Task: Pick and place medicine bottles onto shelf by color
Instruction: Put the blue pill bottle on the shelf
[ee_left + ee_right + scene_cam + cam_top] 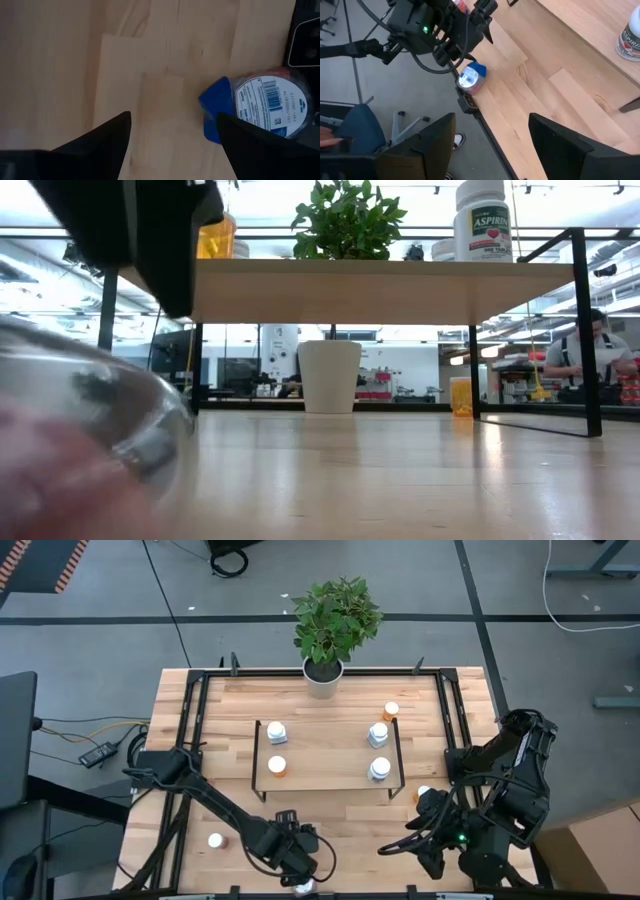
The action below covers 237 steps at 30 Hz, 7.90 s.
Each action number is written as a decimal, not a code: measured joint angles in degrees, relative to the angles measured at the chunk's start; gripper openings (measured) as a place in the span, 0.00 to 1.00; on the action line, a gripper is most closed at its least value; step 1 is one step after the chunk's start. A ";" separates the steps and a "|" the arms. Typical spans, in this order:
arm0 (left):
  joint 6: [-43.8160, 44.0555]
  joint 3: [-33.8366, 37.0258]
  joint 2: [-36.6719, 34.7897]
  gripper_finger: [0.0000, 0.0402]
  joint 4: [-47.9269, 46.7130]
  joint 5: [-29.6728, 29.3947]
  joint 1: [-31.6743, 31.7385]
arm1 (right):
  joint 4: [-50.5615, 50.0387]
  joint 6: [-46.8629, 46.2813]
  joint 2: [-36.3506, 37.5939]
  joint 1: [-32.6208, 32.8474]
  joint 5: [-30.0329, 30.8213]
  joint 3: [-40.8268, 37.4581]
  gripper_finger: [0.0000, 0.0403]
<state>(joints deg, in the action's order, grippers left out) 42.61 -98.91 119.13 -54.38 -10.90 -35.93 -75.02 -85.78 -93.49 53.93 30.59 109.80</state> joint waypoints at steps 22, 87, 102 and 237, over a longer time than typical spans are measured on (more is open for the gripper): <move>16.45 0.35 0.50 0.74 10.77 15.82 -0.34 | 0.15 0.29 -0.01 0.00 5.86 0.00 0.64; 7.06 0.37 5.03 0.74 10.11 26.12 7.27 | 4.08 -1.24 -0.01 1.86 6.47 0.00 0.64; 9.24 0.31 7.75 0.74 13.53 28.80 7.31 | 4.09 -1.22 -0.01 2.14 6.45 0.00 0.64; 2.18 -17.75 8.54 0.89 5.55 -4.70 -6.37 | 4.43 4.32 0.01 3.26 6.93 0.02 0.64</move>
<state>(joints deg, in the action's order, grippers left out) 44.80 -116.66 127.67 -48.83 -15.59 -42.30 -70.60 -81.46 -93.47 57.19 37.52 109.82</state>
